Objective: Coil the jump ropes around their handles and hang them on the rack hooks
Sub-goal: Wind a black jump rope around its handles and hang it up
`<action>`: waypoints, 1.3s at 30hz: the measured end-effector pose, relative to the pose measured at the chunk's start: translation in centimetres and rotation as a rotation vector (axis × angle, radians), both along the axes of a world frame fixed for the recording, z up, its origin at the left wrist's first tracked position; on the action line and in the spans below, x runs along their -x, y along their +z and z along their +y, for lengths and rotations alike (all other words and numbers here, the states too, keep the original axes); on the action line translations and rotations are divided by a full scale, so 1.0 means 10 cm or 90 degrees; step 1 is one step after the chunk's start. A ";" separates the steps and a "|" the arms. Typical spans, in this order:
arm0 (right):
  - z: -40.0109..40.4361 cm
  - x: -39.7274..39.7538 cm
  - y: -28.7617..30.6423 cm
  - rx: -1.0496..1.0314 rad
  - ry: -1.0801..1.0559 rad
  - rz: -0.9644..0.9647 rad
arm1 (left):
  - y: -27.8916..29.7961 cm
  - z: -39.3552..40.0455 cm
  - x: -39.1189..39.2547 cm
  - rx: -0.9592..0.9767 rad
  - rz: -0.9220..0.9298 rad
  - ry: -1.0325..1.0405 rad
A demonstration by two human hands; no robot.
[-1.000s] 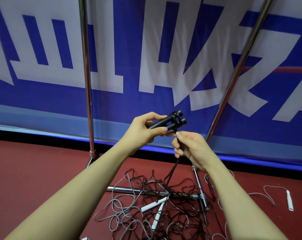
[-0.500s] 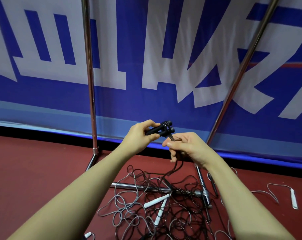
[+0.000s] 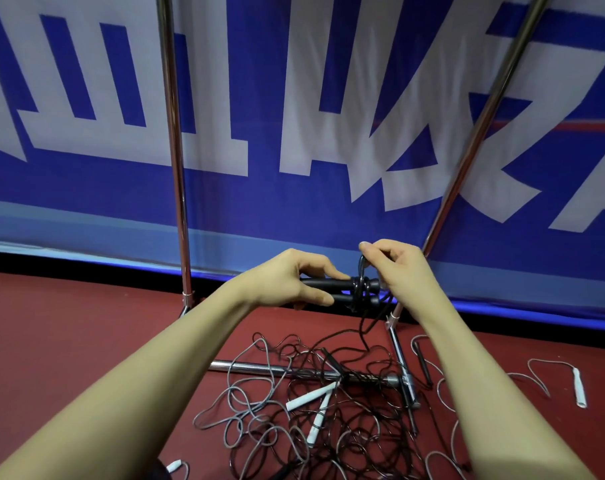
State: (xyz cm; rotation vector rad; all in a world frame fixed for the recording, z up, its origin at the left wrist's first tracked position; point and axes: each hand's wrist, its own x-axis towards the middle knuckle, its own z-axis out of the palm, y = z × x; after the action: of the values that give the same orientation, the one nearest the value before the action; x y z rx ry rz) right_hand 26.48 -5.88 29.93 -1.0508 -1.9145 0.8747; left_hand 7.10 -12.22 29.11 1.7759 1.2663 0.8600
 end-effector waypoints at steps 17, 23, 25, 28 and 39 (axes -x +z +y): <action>0.00 0.15 -0.18 0.319 0.143 0.268 | 0.21 0.05 -0.15 -0.081 -0.338 0.217; -0.06 0.18 -0.18 0.327 0.241 0.138 | 0.02 0.15 -0.03 -0.128 -0.167 0.337; -0.08 0.19 -0.16 0.325 0.257 0.123 | -0.06 0.17 0.01 -0.137 -0.101 0.349; -0.10 0.20 -0.15 0.323 0.284 0.117 | -0.14 0.20 0.04 -0.157 -0.006 0.352; 0.01 0.10 -0.11 0.228 0.178 0.076 | -0.26 0.16 0.06 -0.021 0.104 0.176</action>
State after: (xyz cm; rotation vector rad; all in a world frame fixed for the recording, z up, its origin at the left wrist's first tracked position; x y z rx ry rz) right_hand 25.48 -5.76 28.80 -0.9165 -1.8713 1.4486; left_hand 6.52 -10.60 26.55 1.7510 1.6397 0.9059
